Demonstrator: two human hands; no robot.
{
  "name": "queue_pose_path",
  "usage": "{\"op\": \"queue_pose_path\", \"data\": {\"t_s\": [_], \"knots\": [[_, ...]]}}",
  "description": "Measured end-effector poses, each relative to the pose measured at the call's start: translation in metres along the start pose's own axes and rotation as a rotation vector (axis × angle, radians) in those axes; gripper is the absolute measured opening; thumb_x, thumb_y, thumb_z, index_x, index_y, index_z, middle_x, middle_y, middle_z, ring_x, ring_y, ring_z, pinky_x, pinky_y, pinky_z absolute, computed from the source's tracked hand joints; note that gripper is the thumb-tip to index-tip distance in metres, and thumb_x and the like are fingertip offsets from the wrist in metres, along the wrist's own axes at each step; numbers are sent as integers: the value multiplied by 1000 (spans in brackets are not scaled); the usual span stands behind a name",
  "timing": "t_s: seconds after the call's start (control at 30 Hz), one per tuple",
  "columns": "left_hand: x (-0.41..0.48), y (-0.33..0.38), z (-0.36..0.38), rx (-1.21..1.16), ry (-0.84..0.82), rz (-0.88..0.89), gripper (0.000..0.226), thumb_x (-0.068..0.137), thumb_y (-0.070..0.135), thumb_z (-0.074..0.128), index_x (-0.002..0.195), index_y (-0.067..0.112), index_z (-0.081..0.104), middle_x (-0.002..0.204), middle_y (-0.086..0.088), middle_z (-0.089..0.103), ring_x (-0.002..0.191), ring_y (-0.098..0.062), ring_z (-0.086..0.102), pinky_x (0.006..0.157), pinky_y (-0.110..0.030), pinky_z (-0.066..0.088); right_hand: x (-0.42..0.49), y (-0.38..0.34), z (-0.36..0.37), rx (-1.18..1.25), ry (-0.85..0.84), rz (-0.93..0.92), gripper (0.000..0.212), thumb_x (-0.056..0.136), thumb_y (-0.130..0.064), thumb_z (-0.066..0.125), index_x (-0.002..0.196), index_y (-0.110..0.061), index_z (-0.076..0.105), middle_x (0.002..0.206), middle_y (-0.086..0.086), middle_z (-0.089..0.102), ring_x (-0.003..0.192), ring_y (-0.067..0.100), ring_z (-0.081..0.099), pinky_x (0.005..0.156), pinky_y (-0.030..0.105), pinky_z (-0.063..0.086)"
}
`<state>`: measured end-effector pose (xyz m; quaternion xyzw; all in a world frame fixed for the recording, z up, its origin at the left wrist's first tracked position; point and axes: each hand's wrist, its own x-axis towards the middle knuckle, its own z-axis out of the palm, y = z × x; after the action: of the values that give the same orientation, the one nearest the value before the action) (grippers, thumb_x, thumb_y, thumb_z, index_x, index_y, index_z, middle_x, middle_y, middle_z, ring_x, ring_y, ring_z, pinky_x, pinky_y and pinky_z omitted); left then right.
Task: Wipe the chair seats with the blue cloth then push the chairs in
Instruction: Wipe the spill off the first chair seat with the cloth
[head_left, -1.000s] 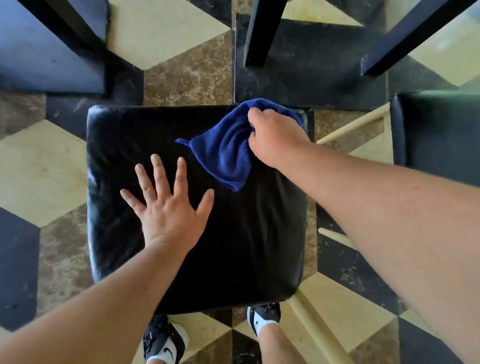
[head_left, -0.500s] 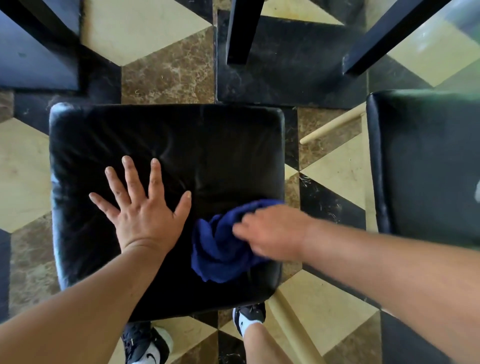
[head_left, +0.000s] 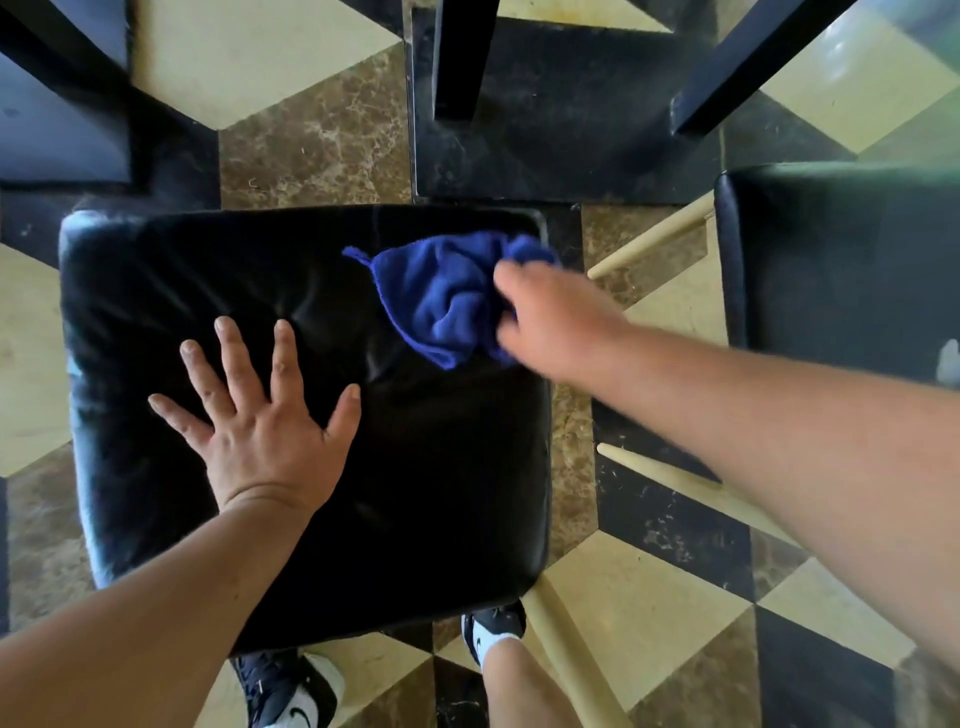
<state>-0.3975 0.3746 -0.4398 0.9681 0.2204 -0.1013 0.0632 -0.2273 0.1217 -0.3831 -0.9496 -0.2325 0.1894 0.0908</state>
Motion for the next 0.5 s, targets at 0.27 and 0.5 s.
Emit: {"op": "queue_pose_path", "data": {"t_s": [0.27,0.5], "knots": [[0,-1,-2,-2,-22,-14,95,93,87,25,169,33,5,177,-12,-12,159,-33,-28,119,-68,-20,-164,-50,44,-280,-553,-427,24,82,-29,71,102,-18,76,97,3,68,73,26,64,51,37,34],[-2,-1,-5,4,-30,-8,95,94,86,24,169,31,7,178,-15,-9,162,-39,-17,120,-71,-15,-77,-36,26,-1,-163,-3,21,98,-25,53,116,-15,52,114,15,62,92,42,66,64,44,43]]}}
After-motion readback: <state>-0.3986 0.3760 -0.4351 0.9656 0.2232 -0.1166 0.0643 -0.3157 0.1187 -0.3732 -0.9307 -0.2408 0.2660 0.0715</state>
